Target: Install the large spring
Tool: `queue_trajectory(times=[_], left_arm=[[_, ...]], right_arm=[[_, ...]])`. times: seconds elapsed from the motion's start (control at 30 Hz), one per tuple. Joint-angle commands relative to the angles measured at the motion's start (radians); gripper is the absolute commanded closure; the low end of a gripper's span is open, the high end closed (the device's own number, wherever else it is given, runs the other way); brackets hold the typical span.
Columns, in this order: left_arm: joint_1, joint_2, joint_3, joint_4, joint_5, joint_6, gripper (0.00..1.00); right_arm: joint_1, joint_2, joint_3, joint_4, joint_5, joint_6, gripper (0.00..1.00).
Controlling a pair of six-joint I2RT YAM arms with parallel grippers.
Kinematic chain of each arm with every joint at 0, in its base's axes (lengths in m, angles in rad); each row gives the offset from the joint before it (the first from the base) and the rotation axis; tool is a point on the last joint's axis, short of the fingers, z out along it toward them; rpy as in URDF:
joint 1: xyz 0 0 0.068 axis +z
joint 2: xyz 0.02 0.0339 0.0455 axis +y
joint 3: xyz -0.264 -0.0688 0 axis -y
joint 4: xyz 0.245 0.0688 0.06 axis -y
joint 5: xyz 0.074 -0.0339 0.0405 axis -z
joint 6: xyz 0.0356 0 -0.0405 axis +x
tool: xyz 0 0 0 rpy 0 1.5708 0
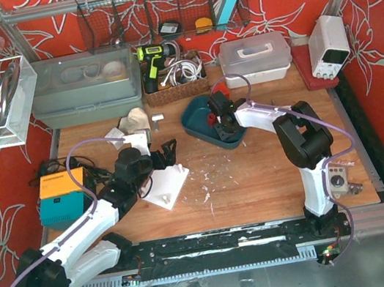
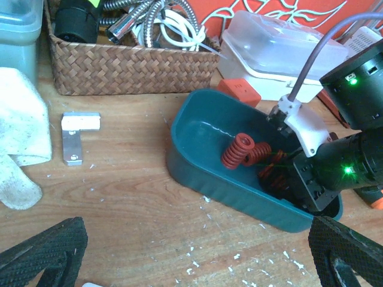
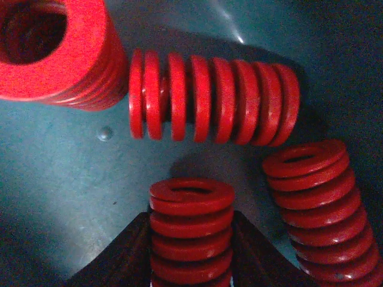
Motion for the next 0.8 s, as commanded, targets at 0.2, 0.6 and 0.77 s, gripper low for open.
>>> queue_trajectory(times=[0.2, 0.6, 0.77], left_arm=[[-0.008, -0.005, -0.015, 0.023, -0.029, -0.004, 0.0], [-0.006, -0.063, -0.077, 0.06, -0.103, -0.06, 0.0], [-0.006, -0.109, -0.094, 0.091, -0.058, -0.057, 0.02]], right_arm=[[-0.007, -0.057, -0.02, -0.003, -0.021, -0.087, 0.92], [0.022, -0.364, -0.197, 0.131, -0.075, -0.124, 1.0], [0.058, -0.494, -0.309, 0.264, -0.089, -0.161, 1.0]])
